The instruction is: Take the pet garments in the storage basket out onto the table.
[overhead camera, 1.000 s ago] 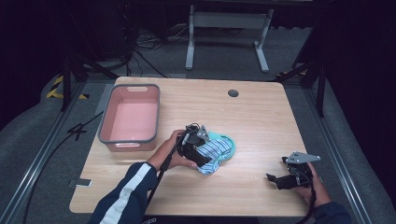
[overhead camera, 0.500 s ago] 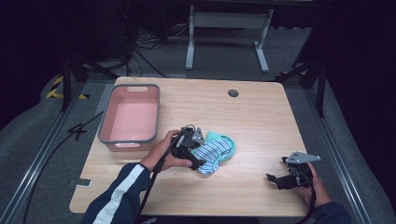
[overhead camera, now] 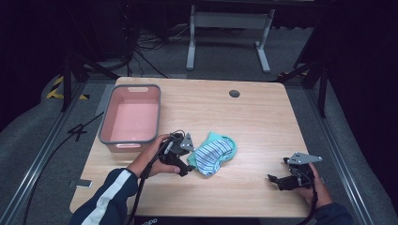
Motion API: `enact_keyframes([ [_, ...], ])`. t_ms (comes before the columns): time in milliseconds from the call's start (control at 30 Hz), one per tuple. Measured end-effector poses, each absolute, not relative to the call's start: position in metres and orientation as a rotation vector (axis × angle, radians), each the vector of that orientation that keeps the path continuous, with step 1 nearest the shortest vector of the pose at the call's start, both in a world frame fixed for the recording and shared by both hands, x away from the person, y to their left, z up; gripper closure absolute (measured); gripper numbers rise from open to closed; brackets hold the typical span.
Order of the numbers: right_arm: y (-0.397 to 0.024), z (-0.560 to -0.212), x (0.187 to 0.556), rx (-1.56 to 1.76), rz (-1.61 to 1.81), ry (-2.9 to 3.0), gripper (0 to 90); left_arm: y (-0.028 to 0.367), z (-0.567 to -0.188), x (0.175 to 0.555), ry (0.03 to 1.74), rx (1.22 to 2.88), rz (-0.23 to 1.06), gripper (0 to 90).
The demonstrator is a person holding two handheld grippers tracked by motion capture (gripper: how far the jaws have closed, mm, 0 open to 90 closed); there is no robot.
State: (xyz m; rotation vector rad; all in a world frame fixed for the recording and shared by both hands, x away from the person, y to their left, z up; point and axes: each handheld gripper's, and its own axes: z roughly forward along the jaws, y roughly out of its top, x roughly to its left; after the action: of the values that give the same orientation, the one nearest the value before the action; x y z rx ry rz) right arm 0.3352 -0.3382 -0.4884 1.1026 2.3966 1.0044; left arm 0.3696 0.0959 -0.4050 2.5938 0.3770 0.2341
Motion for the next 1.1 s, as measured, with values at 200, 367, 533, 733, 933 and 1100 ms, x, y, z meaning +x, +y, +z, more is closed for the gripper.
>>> enact_keyframes([
  [200,-0.338,-0.488,0.335,1.102,1.004,2.397,0.7,0.113,-0.413,0.359,0.358,2.643,0.253,20.0],
  [367,-0.338,-0.488,0.335,1.103,1.004,2.396,0.7,0.125,-0.418,0.353,0.367,2.661,0.273,20.3],
  [533,-0.338,-0.488,0.335,1.103,1.004,2.396,0.8,0.142,-0.422,0.345,0.374,2.671,0.301,20.3],
  [733,-0.338,-0.488,0.335,1.106,1.005,2.395,0.7,0.166,-0.424,0.338,0.4,2.665,0.328,20.9],
  [933,-0.338,-0.488,0.335,1.105,1.004,2.395,0.7,0.192,-0.427,0.33,0.444,2.668,0.36,21.2],
  [1100,-0.338,-0.488,0.335,1.105,1.004,2.396,0.7,0.218,-0.432,0.325,0.493,2.647,0.386,20.7],
])
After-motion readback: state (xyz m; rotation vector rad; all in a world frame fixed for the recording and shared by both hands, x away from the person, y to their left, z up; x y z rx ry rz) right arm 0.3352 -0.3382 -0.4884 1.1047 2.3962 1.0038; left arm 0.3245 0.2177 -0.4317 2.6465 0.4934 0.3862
